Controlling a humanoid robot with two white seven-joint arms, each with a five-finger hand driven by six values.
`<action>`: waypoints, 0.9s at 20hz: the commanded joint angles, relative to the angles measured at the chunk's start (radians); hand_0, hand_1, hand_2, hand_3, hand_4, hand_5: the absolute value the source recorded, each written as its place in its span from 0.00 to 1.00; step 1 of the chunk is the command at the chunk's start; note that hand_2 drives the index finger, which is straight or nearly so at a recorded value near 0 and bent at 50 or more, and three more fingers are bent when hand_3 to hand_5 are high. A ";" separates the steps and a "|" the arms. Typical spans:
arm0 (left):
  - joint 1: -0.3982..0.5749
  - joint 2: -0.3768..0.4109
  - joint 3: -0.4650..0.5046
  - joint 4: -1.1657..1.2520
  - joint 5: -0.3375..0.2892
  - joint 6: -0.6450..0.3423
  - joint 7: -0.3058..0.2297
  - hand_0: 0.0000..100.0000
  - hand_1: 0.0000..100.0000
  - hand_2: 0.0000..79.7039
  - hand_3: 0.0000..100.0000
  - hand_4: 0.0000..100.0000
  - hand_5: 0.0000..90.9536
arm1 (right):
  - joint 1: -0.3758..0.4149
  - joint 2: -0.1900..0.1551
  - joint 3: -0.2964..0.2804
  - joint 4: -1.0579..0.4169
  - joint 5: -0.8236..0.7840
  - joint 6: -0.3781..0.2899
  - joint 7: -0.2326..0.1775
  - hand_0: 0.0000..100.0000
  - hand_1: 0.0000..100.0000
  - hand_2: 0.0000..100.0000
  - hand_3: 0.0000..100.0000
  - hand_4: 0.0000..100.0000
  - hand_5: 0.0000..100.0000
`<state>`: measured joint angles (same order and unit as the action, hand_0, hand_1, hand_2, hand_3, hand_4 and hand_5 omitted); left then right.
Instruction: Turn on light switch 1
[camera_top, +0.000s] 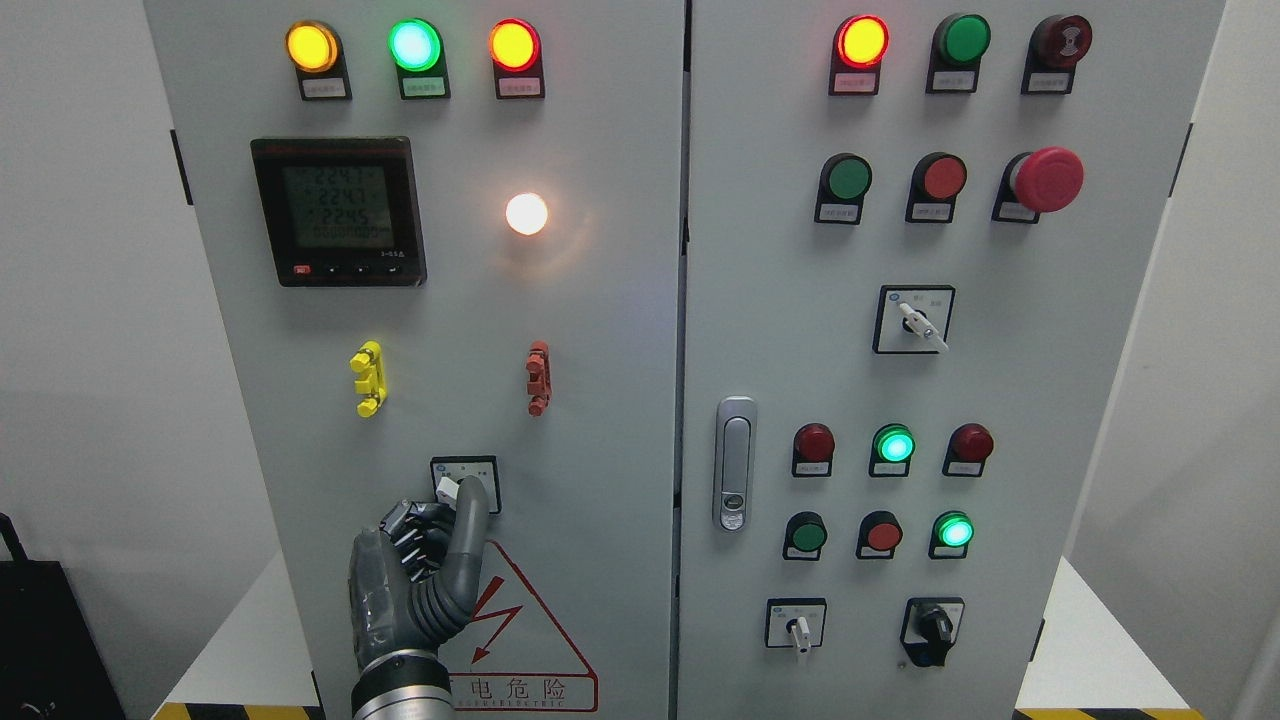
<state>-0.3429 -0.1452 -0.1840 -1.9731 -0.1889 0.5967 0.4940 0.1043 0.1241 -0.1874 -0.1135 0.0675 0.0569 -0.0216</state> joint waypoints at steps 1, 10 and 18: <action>0.016 0.002 0.000 -0.004 0.000 -0.003 0.000 0.22 0.40 0.81 0.94 0.93 0.92 | 0.000 0.000 -0.001 0.000 0.000 0.000 0.000 0.00 0.00 0.00 0.00 0.00 0.00; 0.103 0.013 0.000 -0.010 0.000 -0.064 -0.002 0.22 0.40 0.81 0.95 0.93 0.92 | 0.000 -0.001 0.000 0.000 0.000 0.000 0.000 0.00 0.00 0.00 0.00 0.00 0.00; 0.402 0.053 0.023 0.005 0.003 -0.385 -0.107 0.20 0.37 0.81 0.99 0.97 0.92 | 0.000 -0.001 0.000 0.000 0.000 0.000 0.000 0.00 0.00 0.00 0.00 0.00 0.00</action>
<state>-0.1229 -0.1259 -0.1807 -1.9783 -0.1884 0.2961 0.4129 0.1043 0.1235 -0.1875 -0.1136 0.0675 0.0569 -0.0215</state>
